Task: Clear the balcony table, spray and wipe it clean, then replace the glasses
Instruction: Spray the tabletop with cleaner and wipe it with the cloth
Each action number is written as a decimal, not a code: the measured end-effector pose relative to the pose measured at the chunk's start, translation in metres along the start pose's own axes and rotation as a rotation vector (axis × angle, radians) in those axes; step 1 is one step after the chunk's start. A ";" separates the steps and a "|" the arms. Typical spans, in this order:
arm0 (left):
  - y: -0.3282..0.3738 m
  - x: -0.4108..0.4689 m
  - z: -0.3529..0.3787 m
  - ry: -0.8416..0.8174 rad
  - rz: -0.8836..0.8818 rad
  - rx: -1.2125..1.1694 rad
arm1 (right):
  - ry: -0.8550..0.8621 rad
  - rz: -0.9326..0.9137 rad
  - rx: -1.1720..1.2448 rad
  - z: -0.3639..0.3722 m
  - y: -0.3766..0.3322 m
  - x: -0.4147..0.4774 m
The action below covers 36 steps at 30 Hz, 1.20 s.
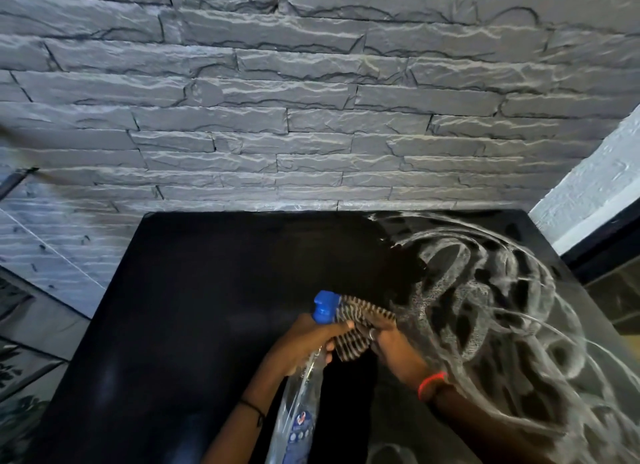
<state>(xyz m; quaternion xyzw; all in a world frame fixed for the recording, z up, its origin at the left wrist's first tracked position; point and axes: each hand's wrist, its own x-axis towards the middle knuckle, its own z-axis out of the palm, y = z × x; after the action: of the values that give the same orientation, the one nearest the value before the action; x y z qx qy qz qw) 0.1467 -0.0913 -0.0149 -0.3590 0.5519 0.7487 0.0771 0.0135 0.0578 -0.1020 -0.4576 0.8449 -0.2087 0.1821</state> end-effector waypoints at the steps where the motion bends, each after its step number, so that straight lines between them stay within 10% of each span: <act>1: 0.000 -0.003 -0.002 -0.005 0.003 0.002 | -0.030 -0.031 0.013 0.001 0.007 -0.013; 10: -0.018 -0.030 -0.013 -0.035 -0.017 0.029 | 0.032 0.361 -0.065 -0.028 0.080 0.013; 26: -0.032 -0.050 0.003 0.020 -0.012 0.022 | -0.070 -0.008 0.144 0.037 0.020 -0.100; 36: -0.025 -0.047 0.009 -0.023 -0.035 0.047 | 0.047 0.288 0.203 -0.010 0.036 -0.048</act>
<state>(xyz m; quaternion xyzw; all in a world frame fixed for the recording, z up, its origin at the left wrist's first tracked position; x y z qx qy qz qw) 0.1896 -0.0602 -0.0038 -0.3580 0.5620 0.7382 0.1049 0.0085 0.1183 -0.1069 -0.3060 0.8804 -0.2753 0.2355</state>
